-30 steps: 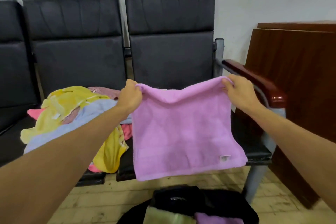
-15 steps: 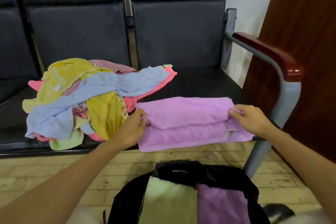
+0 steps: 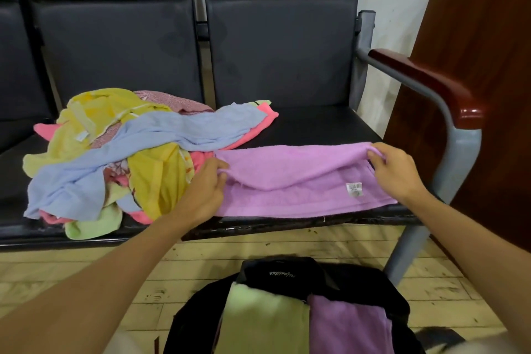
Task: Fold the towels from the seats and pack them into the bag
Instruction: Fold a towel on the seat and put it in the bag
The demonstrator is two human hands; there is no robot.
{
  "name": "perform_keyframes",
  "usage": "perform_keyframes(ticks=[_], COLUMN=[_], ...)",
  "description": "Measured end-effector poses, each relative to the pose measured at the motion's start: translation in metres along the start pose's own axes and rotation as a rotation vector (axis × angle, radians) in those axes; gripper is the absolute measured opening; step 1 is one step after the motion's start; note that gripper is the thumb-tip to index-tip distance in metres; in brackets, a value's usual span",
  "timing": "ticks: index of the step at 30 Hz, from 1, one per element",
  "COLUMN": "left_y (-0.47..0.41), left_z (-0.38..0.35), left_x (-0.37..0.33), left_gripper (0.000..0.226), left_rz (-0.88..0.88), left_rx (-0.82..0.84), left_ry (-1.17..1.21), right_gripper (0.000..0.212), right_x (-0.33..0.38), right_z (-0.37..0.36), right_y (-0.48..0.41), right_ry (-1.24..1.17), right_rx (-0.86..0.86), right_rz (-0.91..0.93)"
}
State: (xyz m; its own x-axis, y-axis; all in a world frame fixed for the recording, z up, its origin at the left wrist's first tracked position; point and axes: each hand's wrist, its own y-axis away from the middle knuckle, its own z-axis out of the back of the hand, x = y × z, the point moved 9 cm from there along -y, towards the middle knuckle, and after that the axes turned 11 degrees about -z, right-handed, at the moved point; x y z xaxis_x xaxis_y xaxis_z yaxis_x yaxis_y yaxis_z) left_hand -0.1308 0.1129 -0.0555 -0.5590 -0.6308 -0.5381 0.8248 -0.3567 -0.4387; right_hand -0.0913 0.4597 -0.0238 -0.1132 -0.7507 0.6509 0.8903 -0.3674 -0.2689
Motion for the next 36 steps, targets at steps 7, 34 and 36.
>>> perform_keyframes(ticks=[7, 34, 36], left_y=[0.021, 0.004, 0.004], left_z=[0.034, -0.019, -0.018], left_x=[-0.017, 0.023, 0.019], left_gripper=[0.007, 0.064, 0.06], left_rz=[0.018, 0.533, 0.552], left_rx=[-0.068, 0.335, 0.282], left_ry=[-0.011, -0.209, -0.095], right_gripper=[0.026, 0.045, 0.042], right_x=[0.0, -0.073, -0.071], right_z=[0.023, -0.024, -0.027], right_y=[0.017, 0.0, 0.0], right_ry=[0.056, 0.492, 0.459], right_rx=[0.011, 0.12, 0.136], right_rz=[0.052, -0.49, -0.49])
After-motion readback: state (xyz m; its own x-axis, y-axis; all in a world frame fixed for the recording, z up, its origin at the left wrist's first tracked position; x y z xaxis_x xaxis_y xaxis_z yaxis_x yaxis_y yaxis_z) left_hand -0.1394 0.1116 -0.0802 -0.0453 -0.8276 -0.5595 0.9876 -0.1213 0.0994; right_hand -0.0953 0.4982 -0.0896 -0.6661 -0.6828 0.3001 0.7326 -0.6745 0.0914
